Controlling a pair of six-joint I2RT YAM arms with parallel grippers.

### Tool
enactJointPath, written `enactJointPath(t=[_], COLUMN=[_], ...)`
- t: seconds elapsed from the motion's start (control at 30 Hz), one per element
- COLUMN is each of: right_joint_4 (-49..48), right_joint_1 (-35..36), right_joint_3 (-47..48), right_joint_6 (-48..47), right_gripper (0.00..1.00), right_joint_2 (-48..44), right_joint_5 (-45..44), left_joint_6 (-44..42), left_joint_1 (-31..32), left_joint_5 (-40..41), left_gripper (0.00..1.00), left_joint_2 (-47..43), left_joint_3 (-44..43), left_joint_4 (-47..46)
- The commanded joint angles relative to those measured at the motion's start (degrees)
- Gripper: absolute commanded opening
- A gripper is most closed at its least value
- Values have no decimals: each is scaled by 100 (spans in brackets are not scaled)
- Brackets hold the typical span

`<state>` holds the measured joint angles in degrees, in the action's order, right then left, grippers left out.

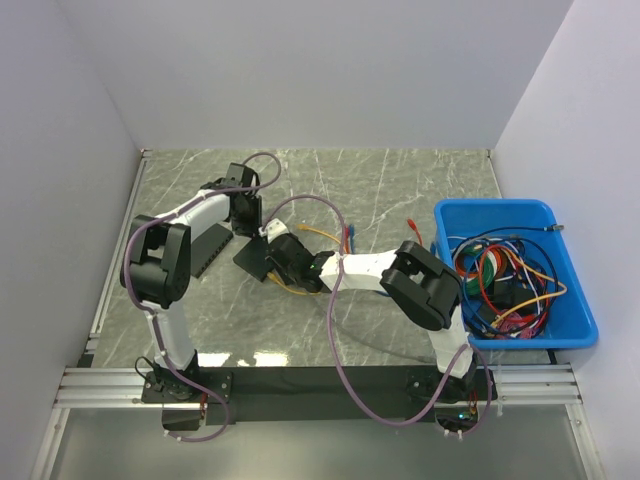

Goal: Insert the plug into the switch port

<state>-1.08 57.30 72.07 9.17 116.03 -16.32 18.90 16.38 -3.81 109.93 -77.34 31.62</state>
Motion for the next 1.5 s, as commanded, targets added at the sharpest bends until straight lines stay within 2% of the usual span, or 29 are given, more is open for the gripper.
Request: enactJointPath(t=[0.0,0.37,0.57,0.83,1.0,1.07,1.17,1.2,1.23,1.33,1.43,1.47], right_joint_4=[-1439,-1456,-1377,-561,-480,-542,-656,-717,-753,-841,-902,-903], right_joint_1=[-105,-245,-465,-650,-641,-641,-650,-641,-641,-632,-606,-597], right_joint_3=[351,623,1185,2460,2401,2207,1785,1558,1442,1029,704,633], right_joint_6=[261,384,612,1174,1280,1307,1324,1350,1359,1394,1395,1386], right_gripper=[0,0,0,0,0,0,0,0,0,8,24,34], right_joint_2=[60,25,121,876,966,843,658,606,492,281,53,-9], right_joint_5=[-65,-118,-178,-513,-574,-592,-566,-574,-557,-539,-548,-548], left_joint_6=[413,729,800,835,826,800,782,774,774,747,747,747], left_joint_1=[348,348,383,436,436,427,418,401,392,322,217,182], left_joint_5=[-2096,-2756,-2580,-2580,-2546,-2405,-2107,-1984,-1887,-1491,-1105,-1034], left_gripper=[31,29,27,26,27,29,40,47,49,55,57,58], left_joint_2=[336,196,169,151,160,134,-6,-41,-77,-200,-323,-401], left_joint_3=[500,931,1081,1160,1107,1037,984,967,932,835,730,712], left_joint_4=[381,20,20,20,72,90,134,152,187,248,284,292])
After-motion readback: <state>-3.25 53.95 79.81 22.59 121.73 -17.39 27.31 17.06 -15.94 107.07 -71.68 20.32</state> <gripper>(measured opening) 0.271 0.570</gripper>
